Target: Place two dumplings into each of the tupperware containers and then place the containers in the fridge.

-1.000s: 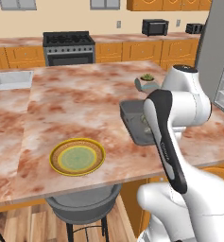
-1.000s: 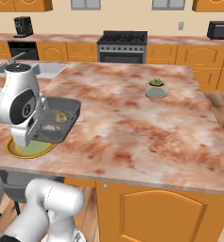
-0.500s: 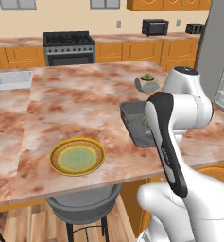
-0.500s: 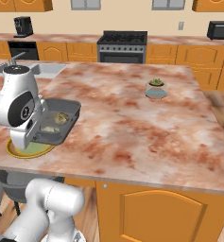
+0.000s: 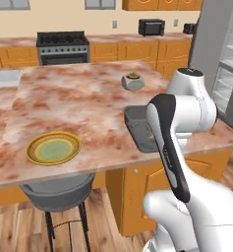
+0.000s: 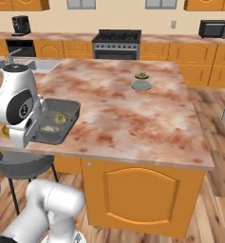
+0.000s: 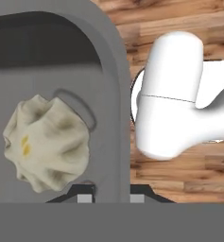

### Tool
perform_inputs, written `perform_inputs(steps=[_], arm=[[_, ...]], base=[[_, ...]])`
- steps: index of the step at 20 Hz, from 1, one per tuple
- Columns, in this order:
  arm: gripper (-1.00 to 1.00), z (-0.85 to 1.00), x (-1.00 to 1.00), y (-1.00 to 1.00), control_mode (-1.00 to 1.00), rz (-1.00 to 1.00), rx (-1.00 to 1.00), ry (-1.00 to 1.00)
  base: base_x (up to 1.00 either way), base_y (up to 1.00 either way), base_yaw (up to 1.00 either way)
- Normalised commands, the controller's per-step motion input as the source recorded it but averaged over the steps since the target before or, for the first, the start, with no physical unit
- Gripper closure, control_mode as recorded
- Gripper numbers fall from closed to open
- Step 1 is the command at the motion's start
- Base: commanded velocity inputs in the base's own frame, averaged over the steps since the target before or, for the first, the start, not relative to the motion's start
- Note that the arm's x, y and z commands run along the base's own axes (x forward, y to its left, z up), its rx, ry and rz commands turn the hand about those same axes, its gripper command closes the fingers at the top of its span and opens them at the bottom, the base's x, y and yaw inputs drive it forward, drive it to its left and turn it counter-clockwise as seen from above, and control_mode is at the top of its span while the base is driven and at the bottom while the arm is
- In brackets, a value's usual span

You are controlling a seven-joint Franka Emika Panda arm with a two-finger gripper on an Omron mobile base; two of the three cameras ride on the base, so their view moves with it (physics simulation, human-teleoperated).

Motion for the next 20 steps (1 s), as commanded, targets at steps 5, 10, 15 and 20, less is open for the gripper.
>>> perform_inputs(steps=[5, 10, 15, 20], arm=[[1.0, 0.0, 0.0, 0.0, 1.0, 0.0, 0.0, 0.0], [1.0, 0.0, 0.0, 0.0, 1.0, 0.0, 0.0, 0.0], [1.0, 0.0, 0.0, 0.0, 1.0, 0.0, 0.0, 0.0], [1.0, 0.0, 0.0, 0.0, 1.0, 0.0, 0.0, 0.0]], base=[[-0.13, -1.0, -0.04], [0.04, -1.0, 0.0], [0.11, -1.0, 0.0], [0.19, -1.0, 0.0]])
